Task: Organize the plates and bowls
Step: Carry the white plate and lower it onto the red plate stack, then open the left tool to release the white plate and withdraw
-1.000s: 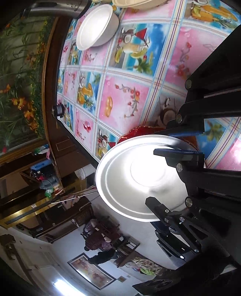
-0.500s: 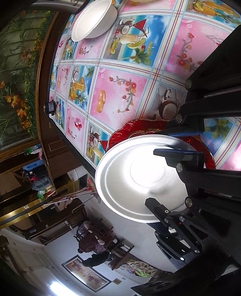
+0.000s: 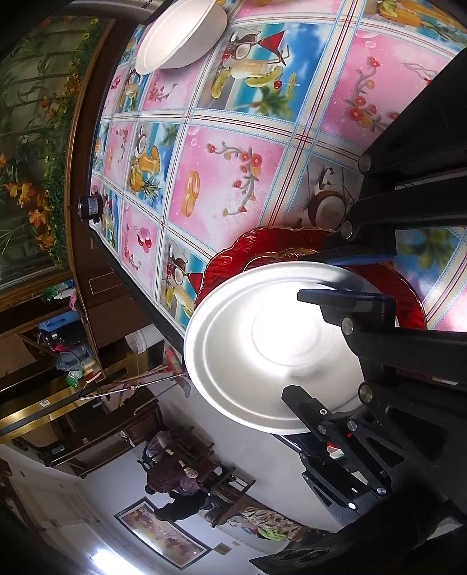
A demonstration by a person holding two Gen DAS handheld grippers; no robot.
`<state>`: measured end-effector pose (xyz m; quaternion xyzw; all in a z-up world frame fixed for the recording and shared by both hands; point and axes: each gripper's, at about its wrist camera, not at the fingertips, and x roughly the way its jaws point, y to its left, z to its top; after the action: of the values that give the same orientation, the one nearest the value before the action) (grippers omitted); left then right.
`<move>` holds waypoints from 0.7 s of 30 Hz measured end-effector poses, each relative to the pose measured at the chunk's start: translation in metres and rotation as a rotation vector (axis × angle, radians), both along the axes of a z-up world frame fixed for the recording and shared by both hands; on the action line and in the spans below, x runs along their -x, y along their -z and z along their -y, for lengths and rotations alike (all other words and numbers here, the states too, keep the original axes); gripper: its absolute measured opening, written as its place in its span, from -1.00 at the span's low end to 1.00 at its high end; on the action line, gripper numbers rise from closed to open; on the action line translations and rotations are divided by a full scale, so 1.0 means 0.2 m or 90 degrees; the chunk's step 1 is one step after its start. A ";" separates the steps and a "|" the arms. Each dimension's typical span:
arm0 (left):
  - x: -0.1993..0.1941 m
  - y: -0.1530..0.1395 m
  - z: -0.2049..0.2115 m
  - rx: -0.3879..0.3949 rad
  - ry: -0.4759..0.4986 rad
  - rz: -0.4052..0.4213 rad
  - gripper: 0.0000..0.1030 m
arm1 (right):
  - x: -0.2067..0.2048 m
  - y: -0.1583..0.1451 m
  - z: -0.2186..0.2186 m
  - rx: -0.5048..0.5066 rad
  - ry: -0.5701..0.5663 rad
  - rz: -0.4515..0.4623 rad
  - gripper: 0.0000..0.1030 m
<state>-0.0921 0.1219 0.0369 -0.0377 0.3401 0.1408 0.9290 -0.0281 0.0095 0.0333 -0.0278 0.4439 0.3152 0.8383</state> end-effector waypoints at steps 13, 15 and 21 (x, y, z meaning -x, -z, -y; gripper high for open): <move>-0.01 0.02 -0.02 0.016 -0.013 -0.013 -0.62 | -0.03 0.04 -0.07 0.025 0.002 0.011 -0.72; -0.01 0.01 -0.03 0.018 -0.019 -0.013 -0.61 | -0.02 0.04 -0.08 0.031 0.001 0.017 -0.71; 0.00 0.01 -0.05 0.022 -0.024 -0.008 -0.60 | -0.02 0.02 -0.07 0.031 0.004 0.029 -0.63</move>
<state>-0.0926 0.1310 0.0356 -0.0594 0.3479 0.1524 0.9232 -0.0240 0.0226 0.0292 -0.0536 0.4325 0.3010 0.8482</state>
